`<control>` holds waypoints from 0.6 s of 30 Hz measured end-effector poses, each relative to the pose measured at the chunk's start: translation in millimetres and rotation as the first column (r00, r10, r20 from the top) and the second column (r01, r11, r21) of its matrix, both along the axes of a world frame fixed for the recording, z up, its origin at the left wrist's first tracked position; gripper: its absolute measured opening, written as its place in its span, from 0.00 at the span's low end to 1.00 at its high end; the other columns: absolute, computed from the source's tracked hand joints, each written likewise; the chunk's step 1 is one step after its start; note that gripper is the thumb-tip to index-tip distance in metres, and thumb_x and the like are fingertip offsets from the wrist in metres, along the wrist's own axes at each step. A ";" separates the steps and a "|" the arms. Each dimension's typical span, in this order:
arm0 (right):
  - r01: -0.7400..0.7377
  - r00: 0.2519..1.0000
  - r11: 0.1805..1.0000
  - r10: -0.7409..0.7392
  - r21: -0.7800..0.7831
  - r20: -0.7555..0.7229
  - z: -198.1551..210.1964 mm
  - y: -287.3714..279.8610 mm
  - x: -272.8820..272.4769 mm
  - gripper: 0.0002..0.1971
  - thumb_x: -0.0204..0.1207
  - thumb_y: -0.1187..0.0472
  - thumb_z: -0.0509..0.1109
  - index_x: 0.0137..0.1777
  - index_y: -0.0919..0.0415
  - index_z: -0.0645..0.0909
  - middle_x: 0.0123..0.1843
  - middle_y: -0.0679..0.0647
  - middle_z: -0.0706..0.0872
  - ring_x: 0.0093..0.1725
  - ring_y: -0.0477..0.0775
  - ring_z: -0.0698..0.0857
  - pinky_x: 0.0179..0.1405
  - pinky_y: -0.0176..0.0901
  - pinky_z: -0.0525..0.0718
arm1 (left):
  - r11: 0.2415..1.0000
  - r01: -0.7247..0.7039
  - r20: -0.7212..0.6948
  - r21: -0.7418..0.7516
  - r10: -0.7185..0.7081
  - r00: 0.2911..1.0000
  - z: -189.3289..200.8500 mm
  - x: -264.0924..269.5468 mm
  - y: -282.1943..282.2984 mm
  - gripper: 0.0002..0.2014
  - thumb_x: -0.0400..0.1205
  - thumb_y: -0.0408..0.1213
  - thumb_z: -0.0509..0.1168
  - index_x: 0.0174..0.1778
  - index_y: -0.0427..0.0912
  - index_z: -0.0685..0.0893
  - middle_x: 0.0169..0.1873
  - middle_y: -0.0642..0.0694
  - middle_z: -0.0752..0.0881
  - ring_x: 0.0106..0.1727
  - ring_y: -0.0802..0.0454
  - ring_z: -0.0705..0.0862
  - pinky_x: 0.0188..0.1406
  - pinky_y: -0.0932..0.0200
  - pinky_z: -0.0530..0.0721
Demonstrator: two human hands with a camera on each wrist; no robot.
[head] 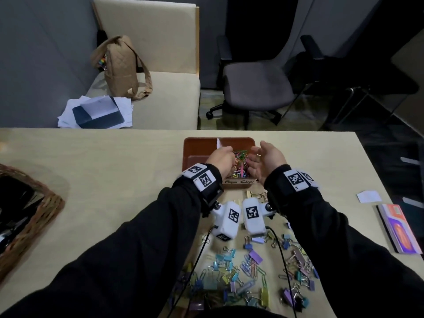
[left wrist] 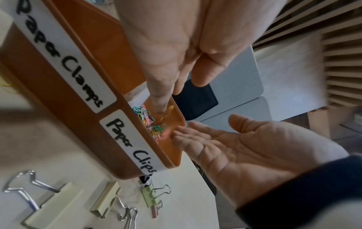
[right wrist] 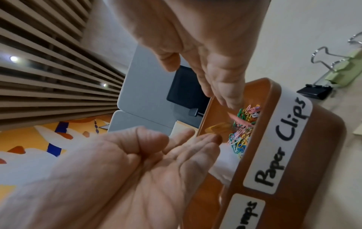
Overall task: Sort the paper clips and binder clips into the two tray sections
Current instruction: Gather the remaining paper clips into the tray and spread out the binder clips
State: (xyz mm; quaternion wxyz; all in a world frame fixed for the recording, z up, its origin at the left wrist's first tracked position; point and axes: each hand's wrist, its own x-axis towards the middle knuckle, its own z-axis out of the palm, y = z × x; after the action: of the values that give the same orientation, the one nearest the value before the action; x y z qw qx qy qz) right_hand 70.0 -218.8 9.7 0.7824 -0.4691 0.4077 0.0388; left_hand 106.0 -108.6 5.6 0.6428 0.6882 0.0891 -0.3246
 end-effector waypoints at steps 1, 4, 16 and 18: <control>0.004 1.000 1.000 -0.004 -0.028 0.003 0.6 -0.3 -0.2 0.20 0.87 0.52 0.52 0.68 0.63 0.75 0.74 0.63 0.74 0.76 0.61 0.71 0.75 0.54 0.66 | 1.000 0.023 0.015 -0.009 -0.023 1.000 0.0 -0.8 2.4 0.18 0.80 0.21 0.53 0.57 0.46 0.78 0.40 0.44 0.78 0.43 0.47 0.79 0.45 0.53 0.77; -0.046 0.998 0.974 0.051 -0.222 0.020 5.6 5.9 -6.1 0.11 0.83 0.57 0.58 0.52 0.58 0.82 0.54 0.56 0.84 0.47 0.51 0.85 0.47 0.44 0.79 | 0.990 0.141 0.091 0.011 -0.141 0.986 2.6 -4.9 19.6 0.15 0.83 0.23 0.53 0.57 0.42 0.80 0.46 0.43 0.84 0.46 0.48 0.85 0.40 0.57 0.82; -0.625 0.626 0.157 0.686 -0.765 -0.371 -59.3 90.1 -57.9 0.05 0.77 0.61 0.70 0.43 0.53 0.87 0.39 0.46 0.87 0.40 0.48 0.83 0.42 0.35 0.79 | 0.575 0.361 0.159 0.734 -0.662 0.732 -53.5 -51.3 155.1 0.09 0.78 0.31 0.65 0.47 0.44 0.90 0.45 0.50 0.90 0.45 0.57 0.87 0.49 0.73 0.78; -0.650 0.496 -0.034 0.738 -0.759 -0.457 -64.8 104.7 -55.1 0.07 0.78 0.62 0.68 0.50 0.55 0.87 0.50 0.51 0.88 0.52 0.53 0.84 0.50 0.38 0.78 | 0.453 0.401 0.073 0.796 -0.729 0.680 -64.0 -60.1 163.1 0.09 0.79 0.33 0.64 0.49 0.46 0.89 0.48 0.48 0.89 0.52 0.50 0.86 0.52 0.65 0.79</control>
State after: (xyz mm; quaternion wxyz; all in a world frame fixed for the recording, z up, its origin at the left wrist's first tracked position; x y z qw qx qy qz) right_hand 14.9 -114.2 -55.1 0.2987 -0.9351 0.0346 0.1877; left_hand 45.9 54.5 -58.4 0.1668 0.9210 -0.1666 -0.3102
